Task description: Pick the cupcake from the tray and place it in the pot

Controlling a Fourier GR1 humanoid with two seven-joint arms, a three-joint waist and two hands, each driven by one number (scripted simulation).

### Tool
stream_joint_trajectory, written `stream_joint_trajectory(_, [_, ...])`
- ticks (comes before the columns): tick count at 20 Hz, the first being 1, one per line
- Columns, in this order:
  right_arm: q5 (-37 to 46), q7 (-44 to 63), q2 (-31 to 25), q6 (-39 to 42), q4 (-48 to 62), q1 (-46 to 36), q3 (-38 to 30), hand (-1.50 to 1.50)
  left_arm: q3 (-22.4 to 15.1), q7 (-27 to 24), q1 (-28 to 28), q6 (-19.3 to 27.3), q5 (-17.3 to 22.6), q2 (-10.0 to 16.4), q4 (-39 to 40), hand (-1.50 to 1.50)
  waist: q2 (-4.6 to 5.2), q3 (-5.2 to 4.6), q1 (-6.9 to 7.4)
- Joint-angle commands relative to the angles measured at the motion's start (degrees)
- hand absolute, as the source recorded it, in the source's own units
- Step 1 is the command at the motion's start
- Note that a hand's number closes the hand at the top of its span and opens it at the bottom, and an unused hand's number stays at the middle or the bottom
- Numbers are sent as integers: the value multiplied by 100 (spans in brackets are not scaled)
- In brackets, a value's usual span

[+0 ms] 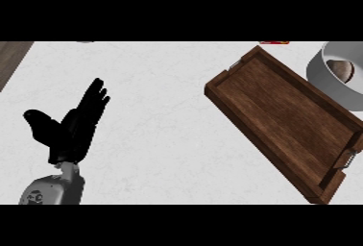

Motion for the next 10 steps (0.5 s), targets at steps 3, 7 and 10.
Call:
stream_joint_trajectory(3, [-598,-386,353,-592,424,-157,-652,-150,64,41,166,-28,43,52,-241,0,-16,3,-17])
stream_joint_trajectory(7, [-736,-974,216,-1573,450,-289,-1219,-150,-16,-379,442,-105,37,-67,-83,0,9,5,18])
stream_joint_trajectory(10, [-931,-985,-136,-1666,571,-353,-1545,-150,-145,-364,268,59,-155,-199,29,0,-4,2,-47])
